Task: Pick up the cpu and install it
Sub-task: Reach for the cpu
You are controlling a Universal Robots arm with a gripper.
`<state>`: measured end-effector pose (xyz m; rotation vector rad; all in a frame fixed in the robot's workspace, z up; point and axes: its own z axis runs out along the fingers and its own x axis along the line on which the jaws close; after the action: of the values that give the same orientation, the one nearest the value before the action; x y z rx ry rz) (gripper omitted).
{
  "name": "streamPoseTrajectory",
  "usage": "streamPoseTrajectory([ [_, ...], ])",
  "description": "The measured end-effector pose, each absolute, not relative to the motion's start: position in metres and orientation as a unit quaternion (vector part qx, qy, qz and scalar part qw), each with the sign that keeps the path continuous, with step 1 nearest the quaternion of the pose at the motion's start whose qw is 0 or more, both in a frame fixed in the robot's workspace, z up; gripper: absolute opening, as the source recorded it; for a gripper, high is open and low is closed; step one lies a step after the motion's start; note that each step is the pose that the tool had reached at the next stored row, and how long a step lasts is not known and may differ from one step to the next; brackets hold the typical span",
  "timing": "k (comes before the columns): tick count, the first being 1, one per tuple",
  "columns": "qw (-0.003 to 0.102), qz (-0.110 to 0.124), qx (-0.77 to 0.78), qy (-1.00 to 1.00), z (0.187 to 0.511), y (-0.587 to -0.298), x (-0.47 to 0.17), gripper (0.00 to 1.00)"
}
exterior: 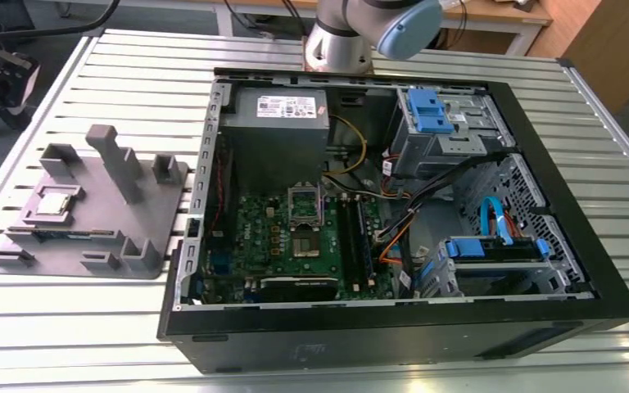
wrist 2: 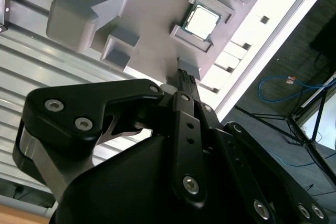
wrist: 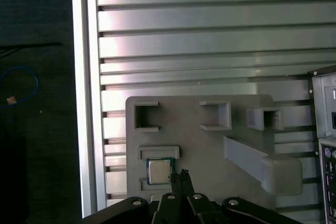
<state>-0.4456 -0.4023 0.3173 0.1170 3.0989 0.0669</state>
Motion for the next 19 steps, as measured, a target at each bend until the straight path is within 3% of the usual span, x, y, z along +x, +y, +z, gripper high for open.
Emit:
streamPoseTrajectory([
  [19,0.02,0.022,0.038,0.999,0.296,-0.402,-0.456,0.11],
])
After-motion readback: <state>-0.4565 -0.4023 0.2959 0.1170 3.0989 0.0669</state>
